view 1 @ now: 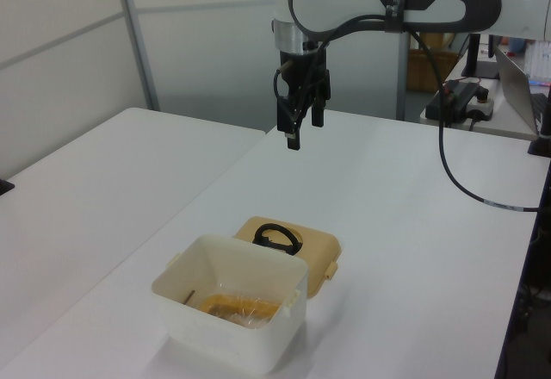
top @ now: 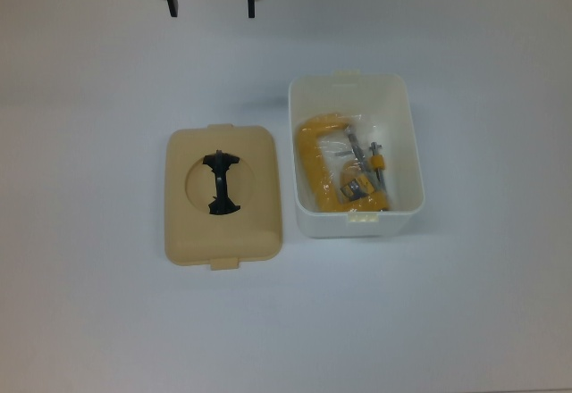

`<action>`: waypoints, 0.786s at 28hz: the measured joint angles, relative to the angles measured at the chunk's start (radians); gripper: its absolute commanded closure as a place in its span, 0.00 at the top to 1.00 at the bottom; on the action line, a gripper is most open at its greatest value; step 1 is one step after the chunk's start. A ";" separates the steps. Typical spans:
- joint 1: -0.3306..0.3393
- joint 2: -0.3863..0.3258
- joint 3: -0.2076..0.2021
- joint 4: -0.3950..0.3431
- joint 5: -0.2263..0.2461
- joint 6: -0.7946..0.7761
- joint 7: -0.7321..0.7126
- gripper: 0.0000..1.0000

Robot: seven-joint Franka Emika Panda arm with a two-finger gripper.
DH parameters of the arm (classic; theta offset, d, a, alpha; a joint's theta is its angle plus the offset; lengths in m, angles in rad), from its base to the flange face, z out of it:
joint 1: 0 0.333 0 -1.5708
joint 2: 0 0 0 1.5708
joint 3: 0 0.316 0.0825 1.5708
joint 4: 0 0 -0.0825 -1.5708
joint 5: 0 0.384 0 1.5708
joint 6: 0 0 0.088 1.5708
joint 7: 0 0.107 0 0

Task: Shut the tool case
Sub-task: 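Move the open gripper over the black handle of the tan lid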

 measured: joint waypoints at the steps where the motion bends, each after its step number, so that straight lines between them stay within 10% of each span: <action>1: 0.000 0.000 0.000 0.000 0.000 0.000 0.000 1.00; 22: 0.000 0.003 0.017 -0.013 -0.001 -0.114 0.029 1.00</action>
